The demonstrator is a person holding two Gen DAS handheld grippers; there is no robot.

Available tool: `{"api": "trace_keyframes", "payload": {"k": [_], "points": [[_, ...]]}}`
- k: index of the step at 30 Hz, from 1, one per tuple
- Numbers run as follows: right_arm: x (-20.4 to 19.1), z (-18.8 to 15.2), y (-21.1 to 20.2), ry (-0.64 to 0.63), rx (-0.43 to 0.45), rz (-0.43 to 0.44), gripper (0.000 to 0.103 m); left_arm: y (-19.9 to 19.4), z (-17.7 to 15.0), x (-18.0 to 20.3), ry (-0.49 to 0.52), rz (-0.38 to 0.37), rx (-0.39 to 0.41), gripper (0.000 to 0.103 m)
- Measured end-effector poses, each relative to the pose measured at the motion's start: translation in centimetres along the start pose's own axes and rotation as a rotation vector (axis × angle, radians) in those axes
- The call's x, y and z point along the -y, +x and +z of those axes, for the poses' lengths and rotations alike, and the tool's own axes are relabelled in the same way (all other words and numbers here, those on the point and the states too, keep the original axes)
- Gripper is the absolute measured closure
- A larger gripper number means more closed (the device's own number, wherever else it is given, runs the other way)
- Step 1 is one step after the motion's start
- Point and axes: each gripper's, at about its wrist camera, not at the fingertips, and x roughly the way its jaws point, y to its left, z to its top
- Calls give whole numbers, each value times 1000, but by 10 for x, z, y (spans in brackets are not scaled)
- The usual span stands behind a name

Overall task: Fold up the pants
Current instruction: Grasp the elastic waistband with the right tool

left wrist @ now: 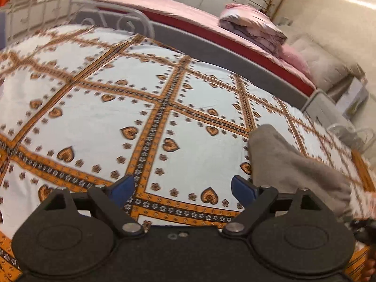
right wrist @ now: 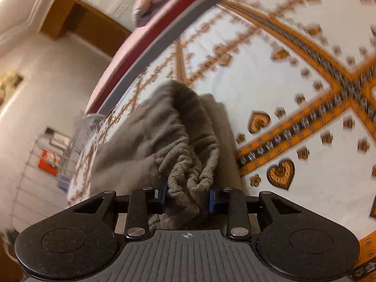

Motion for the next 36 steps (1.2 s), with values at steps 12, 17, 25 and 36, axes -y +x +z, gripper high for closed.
{"api": "trace_keyframes", "payload": {"k": [12,17,25,36], "points": [[-14,10,-39,-112,92,-22,27,-4,-4,33,161,45,26,8],[-23,17,-53,-167,81,7,22,-5,-5,54,238,72,54,6],[-32,32,-34,-260,20,-7,16,6,-7,73,219,-37,12,10],[-14,33,-15,-205,-9,-1,16,31,-11,89,263,-68,-54,13]]}}
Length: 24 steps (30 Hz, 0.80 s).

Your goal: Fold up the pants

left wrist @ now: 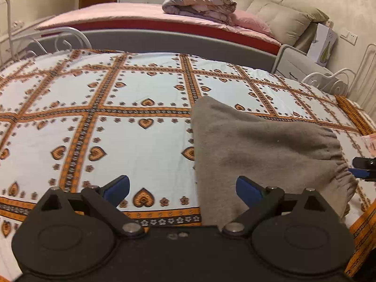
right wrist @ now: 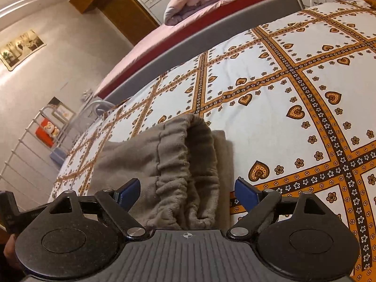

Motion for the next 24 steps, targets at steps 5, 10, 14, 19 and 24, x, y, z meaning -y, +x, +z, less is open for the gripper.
{"api": "trace_keyframes", "payload": {"k": [5,10,14,19,24], "points": [[3,0,4,-15,14,-40,16,20,2,-10,-98,-104,-64,21],[15,4,11,59,-2,-9,16,38,1,-20,-157,-163,-120,26],[21,4,18,98,-33,12,16,45,0,-23,-186,-218,-141,31],[23,3,19,113,-16,-12,16,50,1,-21,-174,-228,-153,30],[31,4,28,192,-65,39,16,58,0,-19,-178,-269,-169,28]]}}
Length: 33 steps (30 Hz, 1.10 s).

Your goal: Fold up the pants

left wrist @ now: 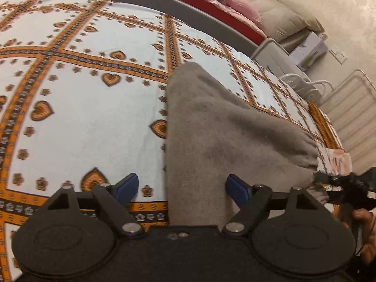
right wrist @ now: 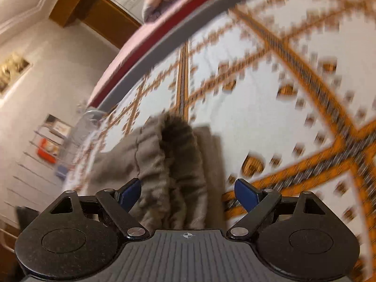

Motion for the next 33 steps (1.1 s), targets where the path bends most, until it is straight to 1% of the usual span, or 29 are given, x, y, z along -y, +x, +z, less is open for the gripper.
{"api": "trace_keyframes", "payload": {"k": [1,2,5,6,10,12,15,16,18,19,21,22,23,24,25,26,27,28,30,33], "points": [[2,-2,8,13,-44,8,16,3,0,0,-4,-11,-5,28],[3,-5,14,19,-69,18,16,6,1,0,-16,-28,-7,27],[6,-4,17,66,-66,51,16,10,3,-6,-61,-85,-12,27],[9,-2,17,86,-65,61,16,11,3,-7,-70,-92,-12,27],[9,1,25,68,-79,70,16,17,6,-16,-107,-140,-16,28],[11,4,30,84,-90,94,16,21,7,-20,-113,-178,-24,28],[8,4,37,48,-125,116,16,29,9,-30,-137,-255,-32,28],[6,4,39,30,-132,113,17,29,10,-36,-153,-277,-30,36],[5,5,38,-3,-136,109,19,27,10,-47,-192,-288,-22,52],[7,5,37,9,-129,116,20,27,8,-50,-198,-288,-24,53],[8,3,37,3,-129,117,20,27,8,-43,-153,-264,-26,56],[6,3,39,-1,-132,110,20,29,9,-37,-140,-261,-31,59],[4,2,42,-9,-140,109,21,31,10,-31,-128,-274,-38,62],[1,2,45,-20,-153,125,36,32,10,-27,-116,-274,-39,71],[0,1,48,-4,-169,149,44,32,10,-24,-108,-268,-33,78],[-2,0,49,-1,-168,157,46,31,10,-24,-117,-271,-23,79],[-5,0,49,-18,-162,149,51,29,11,-26,-138,-285,-13,83],[-9,1,48,-37,-151,143,53,27,12,-30,-164,-307,2,86],[-18,3,43,-64,-123,171,55,22,18,-33,-188,-342,32,88],[-34,13,40,-102,-90,230,56,11,38,-32,-192,-398,114,88]]}}
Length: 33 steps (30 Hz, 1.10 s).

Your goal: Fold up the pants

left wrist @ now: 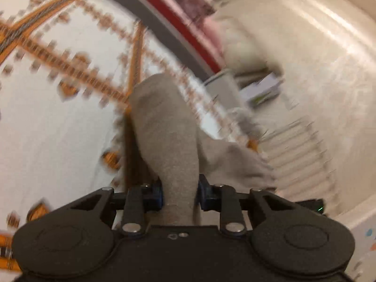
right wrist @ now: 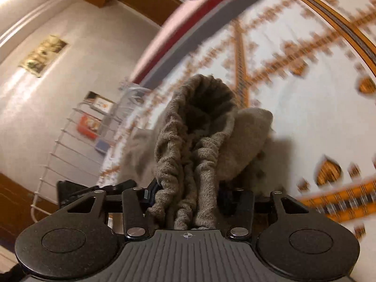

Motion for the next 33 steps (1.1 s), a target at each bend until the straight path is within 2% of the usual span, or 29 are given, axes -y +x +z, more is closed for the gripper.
{"api": "trace_keyframes", "payload": {"k": [4,6,8,9,10,11,12,13,15,17,18,20,21,23,25,26,27,29,33], "points": [[-13,38,18,-32,39,51,56,13,45,8,48,-2,54,88],[-17,65,34,-48,54,45,56,25,72,7,63,13,68,86],[-13,94,54,-48,60,26,56,45,94,3,106,66,71,85],[-10,106,65,-59,69,-6,51,59,99,-1,136,122,72,76],[-2,117,78,-80,83,-73,35,72,100,-7,170,230,58,57],[7,122,89,-89,86,-160,22,86,96,-11,200,378,35,49],[19,126,103,-88,48,-319,11,93,91,-11,246,440,22,49],[26,127,112,-113,12,-437,13,89,84,-5,287,411,62,49],[24,125,104,-138,68,-355,13,84,76,3,302,397,89,48],[13,118,96,-171,135,-304,13,95,64,8,387,468,81,34],[10,114,100,-205,132,-293,13,102,58,6,431,505,68,31],[22,106,125,-203,27,-380,12,95,53,10,435,515,98,30],[24,102,126,-209,33,-386,12,88,52,16,420,516,112,33],[8,100,112,-199,90,-372,11,63,46,30,459,530,143,27],[-14,95,93,-217,147,-348,9,41,35,49,503,569,162,9],[-26,87,80,-245,178,-339,4,31,28,56,513,577,173,6],[-39,77,70,-273,192,-344,0,18,17,64,513,581,191,6],[-64,54,50,-328,220,-367,0,-1,-4,75,502,599,185,6],[-95,-6,14,-394,240,-449,0,-28,-51,94,499,644,117,6]]}}
